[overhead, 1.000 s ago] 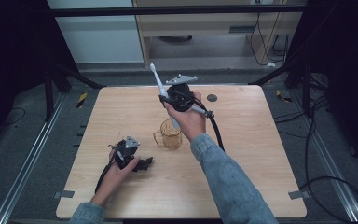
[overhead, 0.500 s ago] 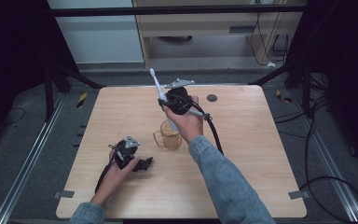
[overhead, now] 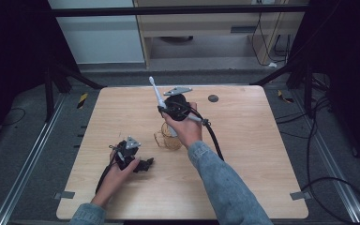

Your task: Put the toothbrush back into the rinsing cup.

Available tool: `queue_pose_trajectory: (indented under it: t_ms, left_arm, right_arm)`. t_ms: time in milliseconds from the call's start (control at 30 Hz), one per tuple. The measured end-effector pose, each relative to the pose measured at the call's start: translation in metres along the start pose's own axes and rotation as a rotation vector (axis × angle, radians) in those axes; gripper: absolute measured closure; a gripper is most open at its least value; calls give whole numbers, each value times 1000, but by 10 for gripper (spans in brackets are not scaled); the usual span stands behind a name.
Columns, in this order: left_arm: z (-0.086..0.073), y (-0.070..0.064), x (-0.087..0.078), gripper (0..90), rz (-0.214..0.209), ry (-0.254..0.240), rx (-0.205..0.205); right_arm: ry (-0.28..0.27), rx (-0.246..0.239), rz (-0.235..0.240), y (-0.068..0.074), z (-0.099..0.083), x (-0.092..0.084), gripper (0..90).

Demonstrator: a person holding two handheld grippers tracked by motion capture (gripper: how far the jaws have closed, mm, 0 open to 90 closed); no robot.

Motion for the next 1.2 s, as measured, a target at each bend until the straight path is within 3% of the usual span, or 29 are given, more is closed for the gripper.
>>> queue_pose_trajectory:
  t_ms: [1200]
  left_arm:
    - [0, 0, 0, 0, 0, 1, -2]
  right_arm:
    - [32, 5, 5, 4, -21, 9, 668]
Point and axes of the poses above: each handheld gripper's, and its own axes: x roughly forward along the jaws, z roughly out of its top, y roughly to its left, the point moved 3 cm from there along x, roughly forward along the jaws, and after that the axes turned 14 degrees about -x, right-handed, at the moved point
